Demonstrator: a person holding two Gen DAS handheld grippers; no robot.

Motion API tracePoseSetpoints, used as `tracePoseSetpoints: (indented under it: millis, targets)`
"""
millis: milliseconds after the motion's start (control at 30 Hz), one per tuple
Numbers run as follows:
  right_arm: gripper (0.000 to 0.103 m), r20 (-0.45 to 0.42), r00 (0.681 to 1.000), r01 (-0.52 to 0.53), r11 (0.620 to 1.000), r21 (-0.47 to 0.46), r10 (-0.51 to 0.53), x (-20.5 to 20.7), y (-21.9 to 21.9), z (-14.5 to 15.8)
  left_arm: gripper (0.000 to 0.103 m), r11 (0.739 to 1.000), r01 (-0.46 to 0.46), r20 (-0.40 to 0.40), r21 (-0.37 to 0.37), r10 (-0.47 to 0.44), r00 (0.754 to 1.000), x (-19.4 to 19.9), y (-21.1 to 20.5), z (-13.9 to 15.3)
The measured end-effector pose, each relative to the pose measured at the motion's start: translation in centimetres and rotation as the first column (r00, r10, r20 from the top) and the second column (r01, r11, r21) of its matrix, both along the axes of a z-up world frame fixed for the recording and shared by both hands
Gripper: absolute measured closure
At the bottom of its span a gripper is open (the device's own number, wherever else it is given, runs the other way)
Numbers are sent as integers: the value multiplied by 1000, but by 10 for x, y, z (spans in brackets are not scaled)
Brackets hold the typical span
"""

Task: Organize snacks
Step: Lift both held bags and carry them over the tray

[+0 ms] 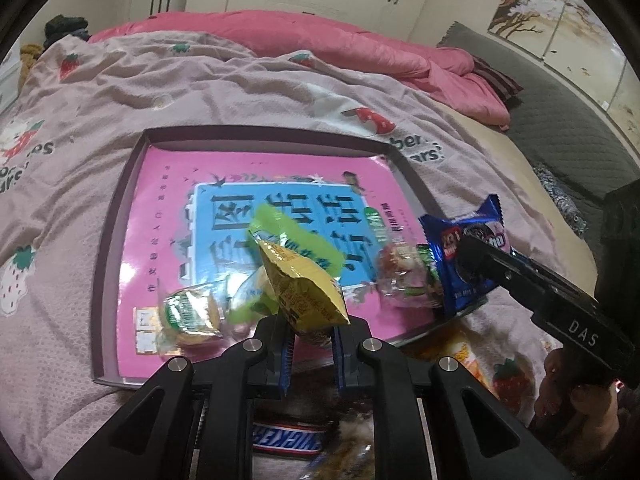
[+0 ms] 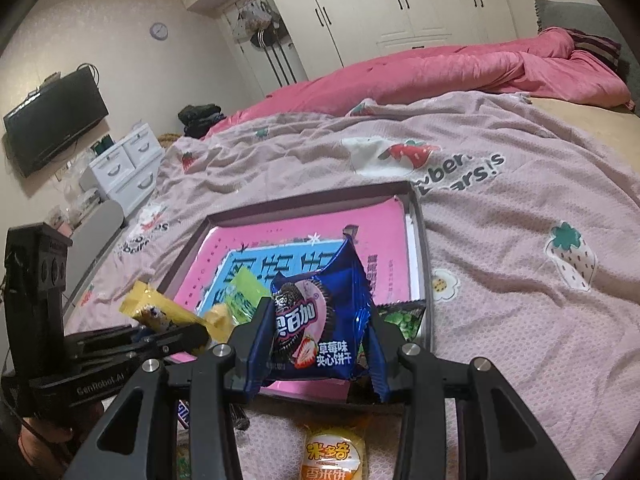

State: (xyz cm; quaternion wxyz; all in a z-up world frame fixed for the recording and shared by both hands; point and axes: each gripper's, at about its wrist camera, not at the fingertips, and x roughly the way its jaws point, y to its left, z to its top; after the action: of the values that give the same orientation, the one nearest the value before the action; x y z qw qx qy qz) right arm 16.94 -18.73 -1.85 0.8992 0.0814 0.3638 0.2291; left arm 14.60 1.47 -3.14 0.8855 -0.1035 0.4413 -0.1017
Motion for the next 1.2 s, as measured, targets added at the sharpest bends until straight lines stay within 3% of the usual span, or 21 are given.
tracePoseSetpoints:
  millis: [433, 667, 800, 1200]
  targets:
    - [61, -25, 998, -54, 997, -57, 52, 1, 22, -16, 87, 999, -50, 14, 17, 49, 999, 4, 17, -2]
    - [60, 7, 999, -41, 990, -133, 42, 0, 30, -19, 86, 998, -51, 11, 25, 50, 999, 4, 19, -3]
    - [60, 3, 999, -35, 991, -131, 36, 0, 28, -20, 86, 998, -57, 8, 22, 57, 998, 4, 21, -4]
    - [59, 47, 993, -93, 974, -208, 105, -10, 48, -19, 86, 998, -57, 2, 21, 57, 998, 3, 23, -4]
